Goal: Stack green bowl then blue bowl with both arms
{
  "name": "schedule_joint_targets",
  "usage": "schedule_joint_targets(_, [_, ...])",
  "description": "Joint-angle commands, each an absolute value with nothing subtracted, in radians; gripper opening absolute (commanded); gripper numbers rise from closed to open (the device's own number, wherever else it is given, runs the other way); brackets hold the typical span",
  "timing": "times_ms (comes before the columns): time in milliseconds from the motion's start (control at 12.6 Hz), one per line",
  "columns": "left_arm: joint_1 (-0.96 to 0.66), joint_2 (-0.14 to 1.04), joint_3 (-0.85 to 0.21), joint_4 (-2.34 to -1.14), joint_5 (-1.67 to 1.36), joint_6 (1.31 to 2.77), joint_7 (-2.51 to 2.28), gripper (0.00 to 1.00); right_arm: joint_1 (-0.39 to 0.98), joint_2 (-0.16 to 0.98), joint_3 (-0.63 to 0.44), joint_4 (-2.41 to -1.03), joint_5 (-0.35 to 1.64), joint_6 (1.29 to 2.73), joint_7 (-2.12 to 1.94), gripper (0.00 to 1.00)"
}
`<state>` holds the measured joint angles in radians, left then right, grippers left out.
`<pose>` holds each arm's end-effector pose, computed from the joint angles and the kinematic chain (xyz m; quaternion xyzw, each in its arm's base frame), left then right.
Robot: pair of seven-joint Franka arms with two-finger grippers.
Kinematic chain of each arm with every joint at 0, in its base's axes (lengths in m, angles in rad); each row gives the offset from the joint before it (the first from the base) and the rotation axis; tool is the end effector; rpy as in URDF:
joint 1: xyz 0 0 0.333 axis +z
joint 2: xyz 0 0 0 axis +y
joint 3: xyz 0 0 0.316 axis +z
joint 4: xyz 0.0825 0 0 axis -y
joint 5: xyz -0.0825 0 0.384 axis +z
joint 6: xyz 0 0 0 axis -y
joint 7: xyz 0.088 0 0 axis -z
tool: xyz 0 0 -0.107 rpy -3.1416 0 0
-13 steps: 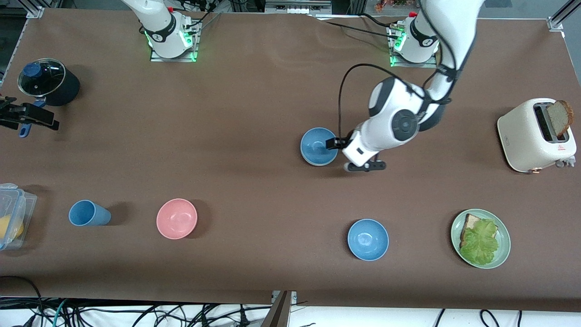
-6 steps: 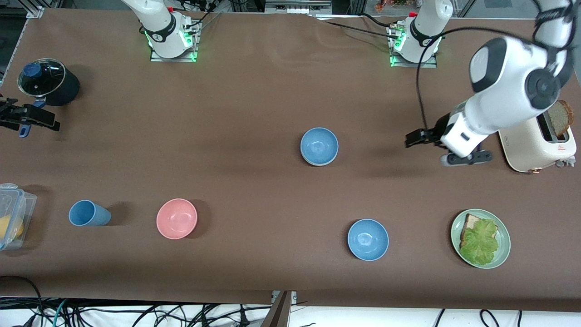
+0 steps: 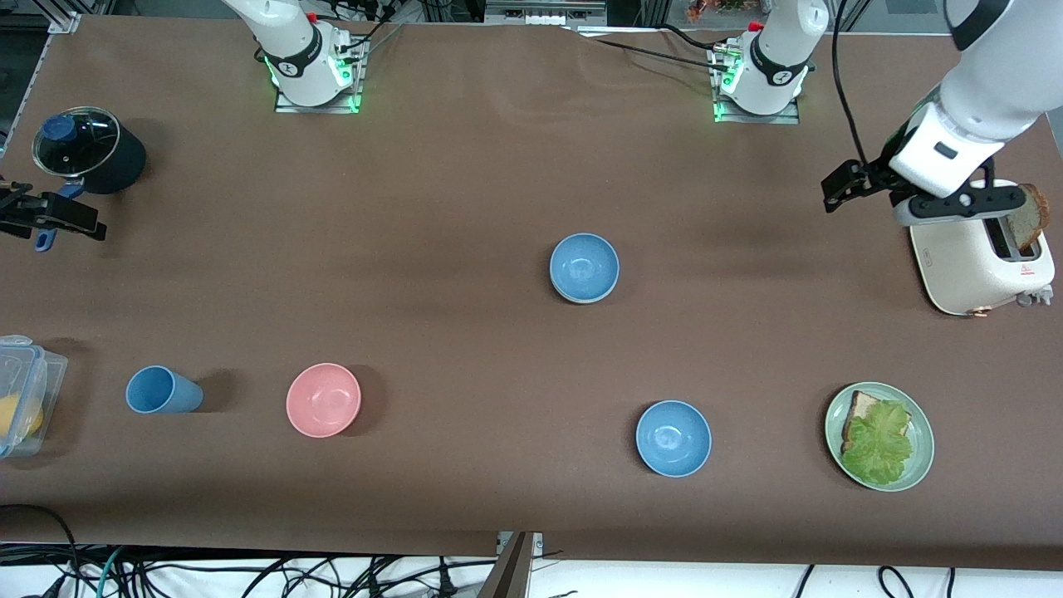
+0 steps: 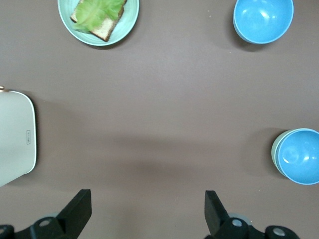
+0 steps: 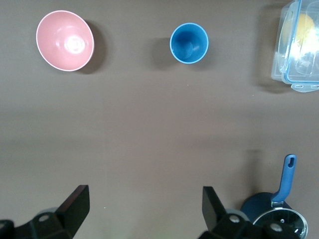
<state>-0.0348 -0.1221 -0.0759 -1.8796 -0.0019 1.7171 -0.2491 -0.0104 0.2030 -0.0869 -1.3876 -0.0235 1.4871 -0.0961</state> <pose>0.5163 -0.0593 0.5558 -0.9974 -0.0697 0.0194 0.0073 0.6038 -0.0561 0.5857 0.9985 -0.0005 -0.0531 0.0155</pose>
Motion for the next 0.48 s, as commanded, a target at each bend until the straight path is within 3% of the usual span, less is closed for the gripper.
schedule_joint_targets(0, [-0.029, -0.069, -0.072, -1.815, 0.015, 1.697, -0.233, 1.00, -0.017, 0.190, -0.072, -1.402, -0.044, 1.500, -0.107, 1.00])
schedule_joint_targets(397, [-0.022, -0.068, -0.069, -1.804, 0.018, 1.667, -0.229, 1.00, -0.017, 0.190, -0.072, -1.402, -0.044, 1.502, -0.107, 1.00])
